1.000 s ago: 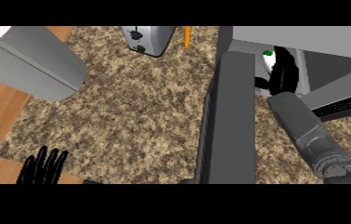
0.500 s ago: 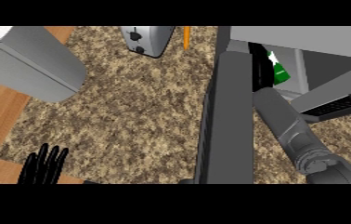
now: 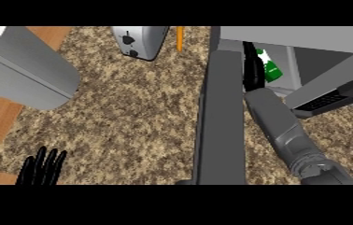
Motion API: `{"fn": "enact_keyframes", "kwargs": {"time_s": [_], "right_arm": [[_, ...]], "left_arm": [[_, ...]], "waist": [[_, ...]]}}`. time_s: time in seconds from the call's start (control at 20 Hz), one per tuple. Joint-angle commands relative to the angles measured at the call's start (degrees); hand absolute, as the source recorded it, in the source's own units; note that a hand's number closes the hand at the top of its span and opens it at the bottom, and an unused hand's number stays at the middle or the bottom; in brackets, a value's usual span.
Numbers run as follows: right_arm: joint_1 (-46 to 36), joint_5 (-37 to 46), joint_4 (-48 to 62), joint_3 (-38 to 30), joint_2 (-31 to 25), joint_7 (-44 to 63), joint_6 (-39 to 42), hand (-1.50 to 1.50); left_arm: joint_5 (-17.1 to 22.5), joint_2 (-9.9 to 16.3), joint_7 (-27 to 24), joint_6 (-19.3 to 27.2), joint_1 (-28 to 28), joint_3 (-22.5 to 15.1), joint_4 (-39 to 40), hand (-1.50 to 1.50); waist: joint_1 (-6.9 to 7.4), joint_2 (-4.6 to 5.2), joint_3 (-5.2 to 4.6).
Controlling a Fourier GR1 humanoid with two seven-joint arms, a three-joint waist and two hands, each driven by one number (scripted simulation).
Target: Pick up the milk, place it into the microwave and close the microwave
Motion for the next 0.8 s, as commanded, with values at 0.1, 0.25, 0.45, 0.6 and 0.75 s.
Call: {"fn": "enact_keyframes", "kwargs": {"time_s": [0.1,0.25,0.45,0.6,0.75], "right_arm": [[4.34,-5.17,-2.03,-4.92,2.09,-6.45,8.50,-1.50],[7.87,-5.99,-2.18,-5.61,1.48,-11.33,14.80,-1.50],[10.51,-7.66,-1.94,-7.34,3.16,-14.96,17.70,-1.50],[10.40,-8.00,-1.14,-7.95,1.59,-14.62,20.04,-1.50],[14.89,-8.09,-2.12,-8.16,3.14,-21.24,20.96,-1.50]], "left_arm": [[0.30,0.32,-0.51,-0.78,0.90,0.22,-0.30,-1.50],[-0.77,-0.22,-0.02,0.31,1.81,-0.19,-1.19,-1.50],[0.24,-0.11,0.66,0.39,3.83,0.37,-3.60,-1.50],[2.46,0.88,1.58,-0.83,2.45,1.63,-2.40,-1.50],[1.04,0.39,0.17,-0.86,4.88,1.37,-2.69,-1.50]], "waist": [[-1.47,-0.52,-0.04],[-2.95,-1.20,-0.13],[-3.65,-1.70,-0.18],[-4.41,-1.83,-0.27],[-4.90,-2.17,-0.29]]}}
